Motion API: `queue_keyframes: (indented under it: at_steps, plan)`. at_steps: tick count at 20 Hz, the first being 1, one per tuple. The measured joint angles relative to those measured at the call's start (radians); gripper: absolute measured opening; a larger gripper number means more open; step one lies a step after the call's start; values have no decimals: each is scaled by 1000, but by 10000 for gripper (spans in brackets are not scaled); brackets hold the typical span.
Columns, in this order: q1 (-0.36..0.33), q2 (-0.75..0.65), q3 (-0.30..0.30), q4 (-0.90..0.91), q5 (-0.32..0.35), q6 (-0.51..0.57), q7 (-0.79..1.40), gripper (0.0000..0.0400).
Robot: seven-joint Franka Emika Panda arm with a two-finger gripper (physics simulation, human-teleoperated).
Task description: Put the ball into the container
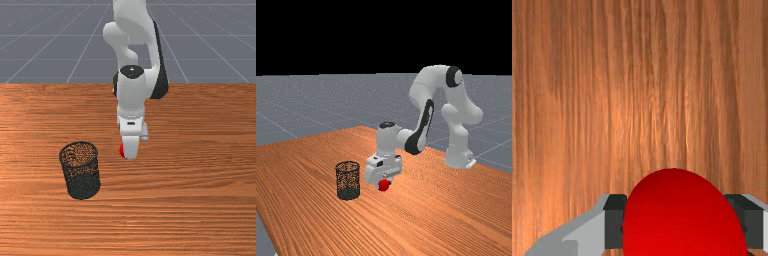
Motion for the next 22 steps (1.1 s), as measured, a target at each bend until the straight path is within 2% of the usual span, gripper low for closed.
queue_keyframes:
  at_steps: [2,7,11,13,17,18,20,22]
  plan:
    - [-1,-10,2,17,2,-53,-2,279]
    - [0,-64,0,-26,0,-22,0,279]
    - [0,-110,0,-36,-1,-43,0,280]
    - [-9,-116,1,-54,3,-3,-15,280]
    - [-27,-139,-2,-46,8,-65,-37,279]
    - [-9,-144,-20,-13,-28,-144,-6,279]
    - [-1,-170,-26,-8,-47,-177,10,279]
    - [-18,-175,-24,-5,-33,-174,-22,279]
